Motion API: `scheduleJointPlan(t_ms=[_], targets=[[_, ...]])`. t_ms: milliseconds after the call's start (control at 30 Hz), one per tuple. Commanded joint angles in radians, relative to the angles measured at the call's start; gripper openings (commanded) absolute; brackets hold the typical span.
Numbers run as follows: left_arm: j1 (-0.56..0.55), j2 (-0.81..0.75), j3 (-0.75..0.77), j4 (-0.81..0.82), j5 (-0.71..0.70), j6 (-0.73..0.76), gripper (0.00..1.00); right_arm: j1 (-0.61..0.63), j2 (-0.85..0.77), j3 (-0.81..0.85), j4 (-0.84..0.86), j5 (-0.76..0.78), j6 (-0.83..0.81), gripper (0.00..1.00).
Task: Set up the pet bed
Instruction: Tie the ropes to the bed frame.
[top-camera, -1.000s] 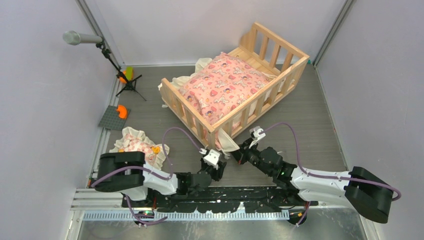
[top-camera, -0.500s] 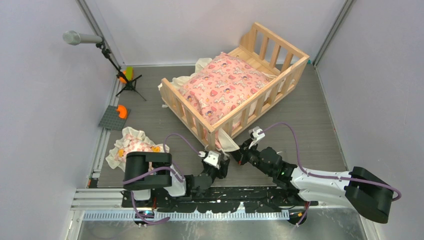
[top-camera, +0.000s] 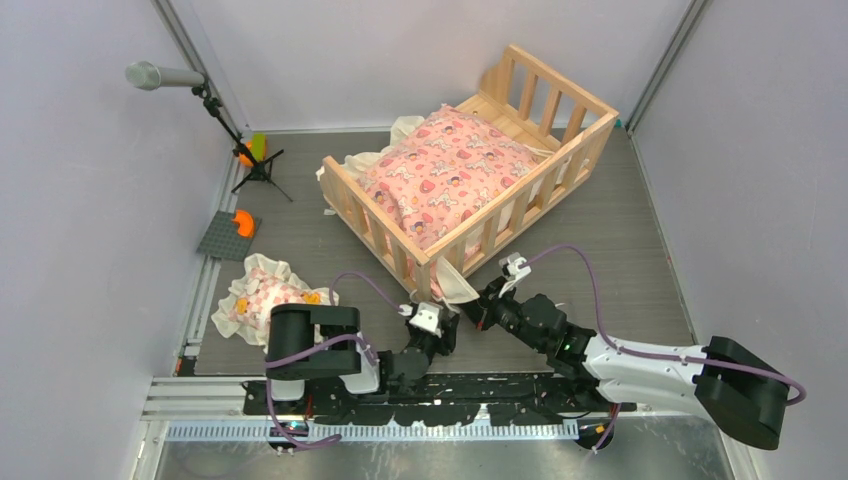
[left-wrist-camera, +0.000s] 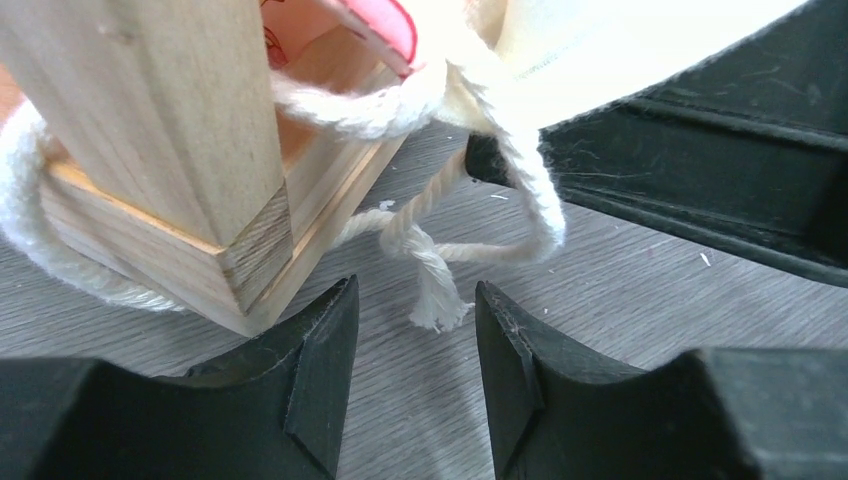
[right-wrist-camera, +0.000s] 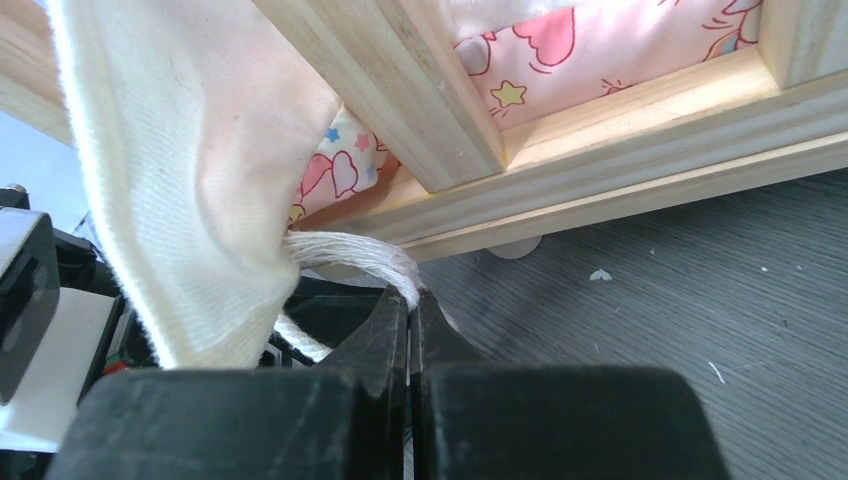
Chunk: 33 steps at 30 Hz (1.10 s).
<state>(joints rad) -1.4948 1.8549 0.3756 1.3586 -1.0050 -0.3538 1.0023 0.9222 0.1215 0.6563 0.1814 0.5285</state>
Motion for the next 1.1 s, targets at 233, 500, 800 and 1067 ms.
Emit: scheduleJointPlan(t_ms=[233,500,800,1067], targets=[[-0.004,0.018,0.024,0.074,-0.047,0.016,0.49,0.005,-0.043,0.032,-0.019,-0.018,0.042,0.0],[-0.004,0.036,0.042,0.074,-0.064,0.009,0.45,0.006,-0.053,0.03,-0.028,-0.037,0.076,0.0],[-0.005,0.048,0.032,0.074,-0.085,-0.009,0.43,0.005,-0.1,0.034,-0.063,-0.043,0.095,0.0],[-0.004,0.049,0.05,0.074,-0.08,-0.002,0.53,0.006,-0.105,0.038,-0.079,-0.048,0.106,0.0]])
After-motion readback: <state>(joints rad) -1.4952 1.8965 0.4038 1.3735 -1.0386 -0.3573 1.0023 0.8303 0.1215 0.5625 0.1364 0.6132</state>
